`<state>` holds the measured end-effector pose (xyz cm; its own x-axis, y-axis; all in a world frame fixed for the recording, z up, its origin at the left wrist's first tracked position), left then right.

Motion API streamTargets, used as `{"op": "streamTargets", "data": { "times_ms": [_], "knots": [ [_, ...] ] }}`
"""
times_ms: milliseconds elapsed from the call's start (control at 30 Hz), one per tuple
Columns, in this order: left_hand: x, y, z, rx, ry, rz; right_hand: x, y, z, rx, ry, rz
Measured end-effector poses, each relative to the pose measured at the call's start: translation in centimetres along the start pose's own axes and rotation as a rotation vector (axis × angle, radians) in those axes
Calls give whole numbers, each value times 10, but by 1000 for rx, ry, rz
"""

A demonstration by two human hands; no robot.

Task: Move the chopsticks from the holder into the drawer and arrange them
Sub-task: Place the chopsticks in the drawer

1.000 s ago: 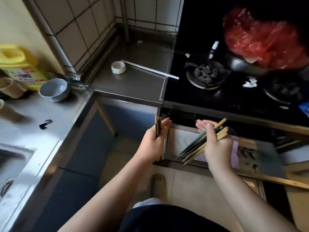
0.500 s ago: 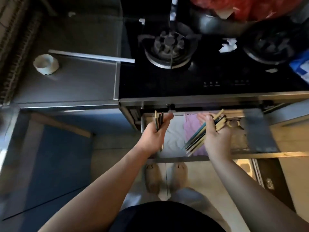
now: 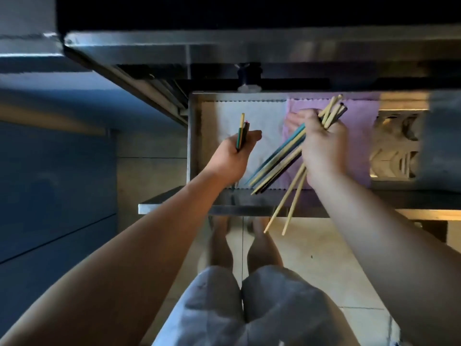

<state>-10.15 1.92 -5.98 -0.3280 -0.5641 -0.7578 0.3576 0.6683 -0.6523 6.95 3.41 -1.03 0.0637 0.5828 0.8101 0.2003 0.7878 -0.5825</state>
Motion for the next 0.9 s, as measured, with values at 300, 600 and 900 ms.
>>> {"op": "streamTargets", "data": {
  "times_ms": [300,600,900],
  "knots": [
    [44,77,-3,-12,-106,-108,-83,122,12,174,166,450],
    [60,121,-16,-25,-169,-272,-107,176,16,74,-15,406],
    [78,136,-13,12,-269,-437,-143,189,36,243,-533,518]
  ]
}}
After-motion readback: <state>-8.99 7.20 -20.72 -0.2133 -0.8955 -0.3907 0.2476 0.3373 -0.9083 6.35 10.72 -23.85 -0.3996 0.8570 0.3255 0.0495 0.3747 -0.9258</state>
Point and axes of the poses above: each hand's wrist, its own y-axis towards the middle knuckle, its own z-axis out of the palm, x = y × z, the point moved 8 cm from there along y, towards the middle knuckle, and after that the axes turned 13 degrees about x, right-handed, at the moved point
